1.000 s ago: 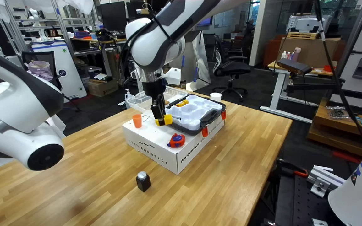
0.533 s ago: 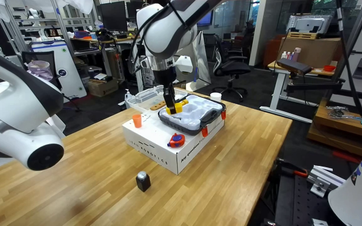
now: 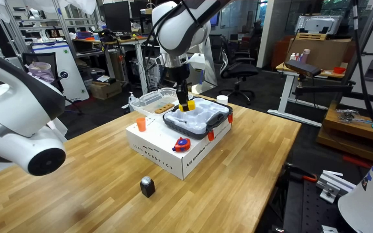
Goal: Put the yellow object inside the black and white case on the table
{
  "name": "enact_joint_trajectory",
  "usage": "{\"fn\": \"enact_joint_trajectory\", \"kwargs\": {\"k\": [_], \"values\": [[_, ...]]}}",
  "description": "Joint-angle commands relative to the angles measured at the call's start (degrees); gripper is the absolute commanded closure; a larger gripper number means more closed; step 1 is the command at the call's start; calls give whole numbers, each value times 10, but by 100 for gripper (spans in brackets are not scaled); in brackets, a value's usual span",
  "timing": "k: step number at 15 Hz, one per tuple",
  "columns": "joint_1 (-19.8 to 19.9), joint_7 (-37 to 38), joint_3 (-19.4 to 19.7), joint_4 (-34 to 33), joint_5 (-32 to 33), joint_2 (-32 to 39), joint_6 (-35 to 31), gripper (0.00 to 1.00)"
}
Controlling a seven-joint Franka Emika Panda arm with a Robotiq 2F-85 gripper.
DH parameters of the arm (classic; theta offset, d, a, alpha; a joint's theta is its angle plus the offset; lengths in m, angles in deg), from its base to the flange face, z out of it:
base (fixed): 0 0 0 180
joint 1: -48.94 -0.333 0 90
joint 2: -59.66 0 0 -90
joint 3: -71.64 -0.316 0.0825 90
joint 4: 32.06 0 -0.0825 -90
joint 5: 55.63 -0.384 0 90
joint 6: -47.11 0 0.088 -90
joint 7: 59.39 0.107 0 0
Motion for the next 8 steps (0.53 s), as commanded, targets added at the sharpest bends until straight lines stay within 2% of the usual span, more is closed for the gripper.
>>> {"fn": "enact_joint_trajectory", "kwargs": {"k": [1,5,6,7,8], "values": [[15,-10,0,-8,-17,-4,16,69],[34,-30,0,-20,-42,-1,27,69],[24,-8,5,-10,-23,0,7,69],[26,-10,5,-11,-24,0,7,44],[26,-9,5,-11,-24,1,7,44]]}}
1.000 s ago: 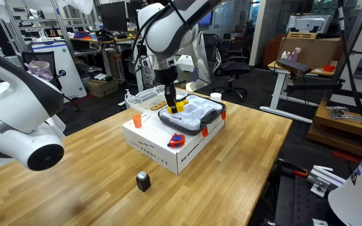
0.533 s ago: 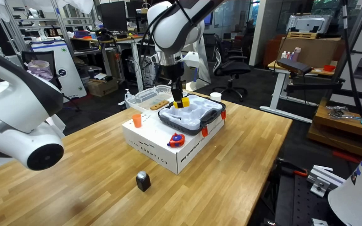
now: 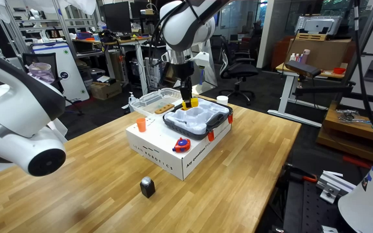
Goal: Put the yellow object inside the black and white case on the table
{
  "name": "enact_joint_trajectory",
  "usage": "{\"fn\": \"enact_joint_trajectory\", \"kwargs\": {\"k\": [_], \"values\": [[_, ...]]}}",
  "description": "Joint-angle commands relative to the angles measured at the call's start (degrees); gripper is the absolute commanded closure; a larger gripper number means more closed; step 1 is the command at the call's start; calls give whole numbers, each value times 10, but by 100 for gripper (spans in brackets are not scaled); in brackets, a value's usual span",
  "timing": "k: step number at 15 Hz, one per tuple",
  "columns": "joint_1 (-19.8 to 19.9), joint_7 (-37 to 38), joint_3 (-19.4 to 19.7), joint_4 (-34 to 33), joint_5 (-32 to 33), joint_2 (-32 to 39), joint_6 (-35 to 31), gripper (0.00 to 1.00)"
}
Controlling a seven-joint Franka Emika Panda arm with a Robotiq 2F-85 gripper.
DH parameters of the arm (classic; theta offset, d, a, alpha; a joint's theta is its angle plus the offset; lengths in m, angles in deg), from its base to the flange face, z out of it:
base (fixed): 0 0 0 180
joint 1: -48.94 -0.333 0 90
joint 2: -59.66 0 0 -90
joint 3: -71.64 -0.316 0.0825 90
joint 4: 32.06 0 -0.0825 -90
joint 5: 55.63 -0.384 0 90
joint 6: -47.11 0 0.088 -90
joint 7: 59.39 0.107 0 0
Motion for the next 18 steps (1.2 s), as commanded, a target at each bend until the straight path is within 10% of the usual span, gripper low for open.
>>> {"fn": "enact_joint_trajectory", "kwargs": {"k": [1,7,8,9,18], "values": [[-1,1,-1,-1,0,1,1,44],[-2,2,-1,-1,1,3,1,44],[-2,2,-1,-1,1,3,1,69],[-1,-15,-4,5,3,0,0,69],[22,-279,-4,12,25,5,16,69]]}}
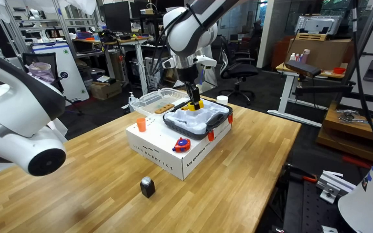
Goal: Put the yellow object inside the black and white case on the table
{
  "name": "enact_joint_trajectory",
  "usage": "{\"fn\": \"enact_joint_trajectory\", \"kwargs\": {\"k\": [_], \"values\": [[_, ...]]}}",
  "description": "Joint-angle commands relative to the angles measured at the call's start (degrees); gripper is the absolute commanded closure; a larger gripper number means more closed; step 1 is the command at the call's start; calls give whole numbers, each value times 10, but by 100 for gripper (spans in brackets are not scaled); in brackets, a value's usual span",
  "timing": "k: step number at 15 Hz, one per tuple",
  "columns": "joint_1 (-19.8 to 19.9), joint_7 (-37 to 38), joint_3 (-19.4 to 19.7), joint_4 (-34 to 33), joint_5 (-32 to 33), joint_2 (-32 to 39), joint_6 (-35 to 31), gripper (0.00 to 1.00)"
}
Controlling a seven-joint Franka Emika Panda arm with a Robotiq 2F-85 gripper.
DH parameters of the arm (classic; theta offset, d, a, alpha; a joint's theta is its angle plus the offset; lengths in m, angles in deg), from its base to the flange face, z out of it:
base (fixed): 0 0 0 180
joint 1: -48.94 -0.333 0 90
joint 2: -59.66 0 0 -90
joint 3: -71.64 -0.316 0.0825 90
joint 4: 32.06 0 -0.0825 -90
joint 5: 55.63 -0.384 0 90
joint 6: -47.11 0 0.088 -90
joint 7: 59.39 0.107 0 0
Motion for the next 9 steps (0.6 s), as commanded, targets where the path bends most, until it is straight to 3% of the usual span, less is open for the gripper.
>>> {"fn": "enact_joint_trajectory", "kwargs": {"k": [1,9], "values": [[0,-26,2,-1,-1,0,2,44],[1,-56,2,-1,-1,0,6,44]]}}
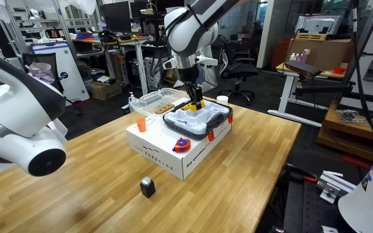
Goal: Put the yellow object inside the black and white case on the table
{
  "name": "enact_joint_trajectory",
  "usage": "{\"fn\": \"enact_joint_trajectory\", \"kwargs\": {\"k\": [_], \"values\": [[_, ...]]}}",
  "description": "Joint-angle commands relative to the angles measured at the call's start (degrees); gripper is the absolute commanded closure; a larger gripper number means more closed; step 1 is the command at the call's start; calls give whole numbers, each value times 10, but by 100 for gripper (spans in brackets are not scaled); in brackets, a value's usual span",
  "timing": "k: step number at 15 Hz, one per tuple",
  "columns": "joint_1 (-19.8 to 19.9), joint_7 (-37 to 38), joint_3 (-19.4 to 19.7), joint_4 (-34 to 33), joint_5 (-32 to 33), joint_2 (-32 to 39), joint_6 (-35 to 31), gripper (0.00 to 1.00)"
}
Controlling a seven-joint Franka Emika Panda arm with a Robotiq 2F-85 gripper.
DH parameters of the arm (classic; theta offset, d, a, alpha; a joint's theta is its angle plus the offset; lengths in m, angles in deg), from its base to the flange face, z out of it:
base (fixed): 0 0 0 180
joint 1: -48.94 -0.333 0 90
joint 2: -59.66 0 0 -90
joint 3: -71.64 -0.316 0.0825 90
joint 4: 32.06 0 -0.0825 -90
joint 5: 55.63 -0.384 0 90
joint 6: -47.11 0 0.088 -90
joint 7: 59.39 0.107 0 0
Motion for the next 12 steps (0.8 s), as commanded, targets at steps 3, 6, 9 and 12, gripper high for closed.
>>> {"fn": "enact_joint_trajectory", "kwargs": {"k": [3,6,9,12], "values": [[-2,-1,3,-1,-1,0,1,44],[-3,-6,0,-2,-3,2,4,69],[-8,-14,-7,11,-7,-1,-3,69],[-11,-16,-11,25,-8,-1,-6,69]]}}
